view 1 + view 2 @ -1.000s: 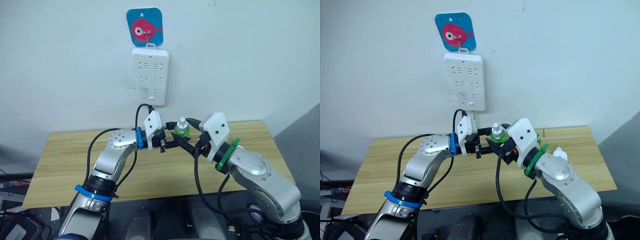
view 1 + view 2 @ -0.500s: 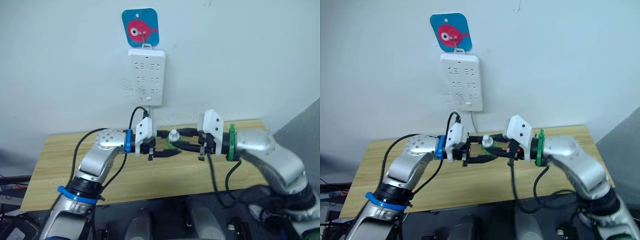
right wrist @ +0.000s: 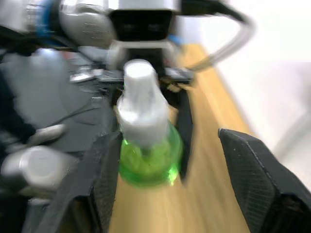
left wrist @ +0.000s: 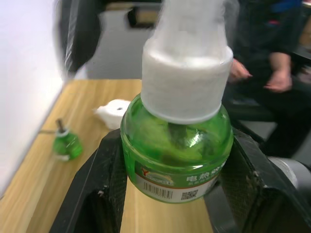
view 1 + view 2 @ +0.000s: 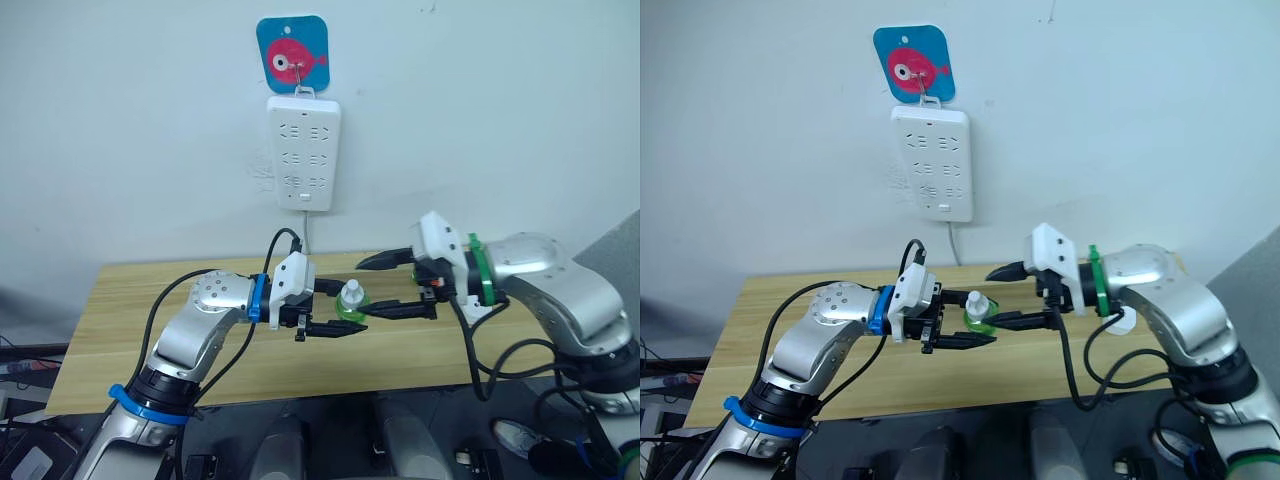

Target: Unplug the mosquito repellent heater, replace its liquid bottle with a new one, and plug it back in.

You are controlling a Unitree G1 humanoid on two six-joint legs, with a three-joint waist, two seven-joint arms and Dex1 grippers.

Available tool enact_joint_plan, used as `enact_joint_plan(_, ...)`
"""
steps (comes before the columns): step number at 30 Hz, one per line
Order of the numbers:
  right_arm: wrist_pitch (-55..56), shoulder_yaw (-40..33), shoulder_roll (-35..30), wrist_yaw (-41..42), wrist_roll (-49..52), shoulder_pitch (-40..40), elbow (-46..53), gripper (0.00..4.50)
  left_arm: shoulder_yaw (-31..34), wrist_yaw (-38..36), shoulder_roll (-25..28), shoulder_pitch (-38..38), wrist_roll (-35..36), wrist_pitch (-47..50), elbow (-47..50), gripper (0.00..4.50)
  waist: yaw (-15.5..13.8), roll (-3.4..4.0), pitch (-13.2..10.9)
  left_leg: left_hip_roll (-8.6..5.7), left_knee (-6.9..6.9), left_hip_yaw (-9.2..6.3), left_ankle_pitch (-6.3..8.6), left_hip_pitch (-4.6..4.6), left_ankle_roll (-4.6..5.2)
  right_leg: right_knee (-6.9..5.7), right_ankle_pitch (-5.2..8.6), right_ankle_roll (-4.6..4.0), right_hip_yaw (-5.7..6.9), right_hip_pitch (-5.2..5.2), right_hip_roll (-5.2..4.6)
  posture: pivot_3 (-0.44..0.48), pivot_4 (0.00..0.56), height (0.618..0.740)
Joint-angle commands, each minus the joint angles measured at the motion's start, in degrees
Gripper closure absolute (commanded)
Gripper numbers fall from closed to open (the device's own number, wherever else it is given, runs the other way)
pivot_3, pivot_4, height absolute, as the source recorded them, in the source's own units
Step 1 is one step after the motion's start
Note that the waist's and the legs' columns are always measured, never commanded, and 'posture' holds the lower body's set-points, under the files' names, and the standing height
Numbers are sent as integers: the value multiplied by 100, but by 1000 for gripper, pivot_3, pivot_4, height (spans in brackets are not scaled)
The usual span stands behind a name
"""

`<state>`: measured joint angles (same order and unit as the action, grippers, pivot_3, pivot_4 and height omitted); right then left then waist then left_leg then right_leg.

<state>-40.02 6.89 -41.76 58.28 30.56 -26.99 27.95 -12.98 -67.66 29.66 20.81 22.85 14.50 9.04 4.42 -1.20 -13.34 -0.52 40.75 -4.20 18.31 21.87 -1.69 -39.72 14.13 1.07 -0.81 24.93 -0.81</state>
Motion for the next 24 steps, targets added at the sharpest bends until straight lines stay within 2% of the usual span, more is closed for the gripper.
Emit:
enact_joint_plan(1,-304,-813,-77,-609,341,594,929,1339,187,458,-134,-18,-148,-113,49,2214,-2,0,0,1,-1,-1,0,-1,0,1,0,0,1,-1,0,-142,194,740)
enact_joint_plan(5,-448,-1043,214,-1638,213,1440,1962,1339,202,956,-319,-43,-418,-223,-102,2214,18,0,0,4,-3,3,0,-5,0,-1,0,0,-2,-1,4,-156,196,740)
enact_joint_plan(9,-550,-391,986,-3004,-415,1634,2441,1339,158,1232,-493,-3,-575,-259,-195,2214,58,1,1,7,-1,9,-2,-14,-2,-5,1,2,-9,-4,10,-164,194,740)
enact_joint_plan(12,-581,185,1356,-3539,-851,1505,2324,1339,127,1269,-557,48,-610,-242,-214,2214,55,1,7,8,-1,8,-4,-15,-5,-6,1,2,-9,-4,14,-170,187,740)
enact_joint_plan(17,-458,781,1644,-3808,-1284,1243,1868,1339,117,1199,-604,130,-552,-191,-210,2214,56,1,9,5,-2,7,-4,-12,-5,-3,0,1,-9,-3,13,-171,182,740)
enact_joint_plan(24,-201,775,1939,-3620,-1349,844,1127,1339,165,966,-550,108,-384,-158,-126,2214,57,2,9,5,-2,9,-4,-13,-5,-2,-1,-1,-10,-3,13,-162,175,740)
